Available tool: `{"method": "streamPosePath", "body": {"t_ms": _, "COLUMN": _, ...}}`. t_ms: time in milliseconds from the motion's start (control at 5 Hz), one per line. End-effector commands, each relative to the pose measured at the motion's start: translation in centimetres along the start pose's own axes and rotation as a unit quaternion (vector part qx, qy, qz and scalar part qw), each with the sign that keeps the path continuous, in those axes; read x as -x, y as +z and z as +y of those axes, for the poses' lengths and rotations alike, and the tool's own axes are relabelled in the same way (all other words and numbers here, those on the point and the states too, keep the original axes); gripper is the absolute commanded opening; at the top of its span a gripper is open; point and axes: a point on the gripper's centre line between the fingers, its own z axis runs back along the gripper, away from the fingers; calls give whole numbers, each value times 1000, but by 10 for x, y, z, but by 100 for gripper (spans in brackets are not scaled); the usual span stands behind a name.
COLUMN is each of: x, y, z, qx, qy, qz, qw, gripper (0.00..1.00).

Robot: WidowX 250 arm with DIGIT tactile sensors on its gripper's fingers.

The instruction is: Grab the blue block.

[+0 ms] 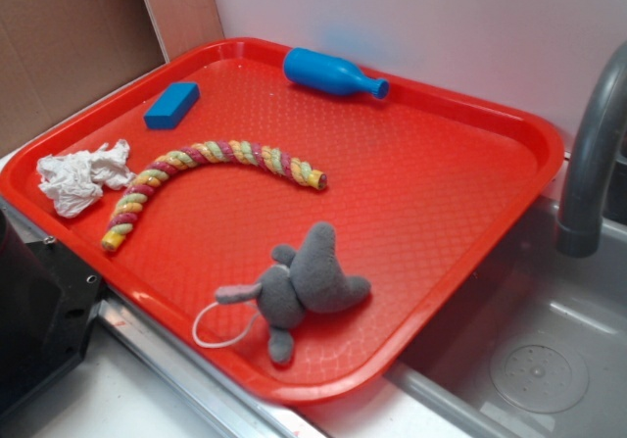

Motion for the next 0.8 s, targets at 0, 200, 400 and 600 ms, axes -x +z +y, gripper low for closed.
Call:
{"method": "streamPosePath", "body": {"t_ms": 0, "x": 0, "y": 0, "z": 0, "qx": 0, "qy": 0, "qz": 0, "qw": 1000, "gripper": 100}}
{"method": "streamPosePath", "body": {"t_ms": 200, "x": -5, "y": -49, "z": 49, "qx": -28, "qy": 93, "qz": 44, "qw": 994, "gripper": 100}}
{"method": "streamPosePath", "body": {"t_ms": 400, "x": -25, "y": -81, "z": 74, "qx": -41, "qy": 174, "qz": 32, "qw": 983, "gripper": 100}}
{"method": "streamPosePath", "body": {"t_ms": 600, "x": -49, "y": -104, "z": 93, "qx": -37, "qy": 187, "qz": 22, "qw": 981, "gripper": 100}}
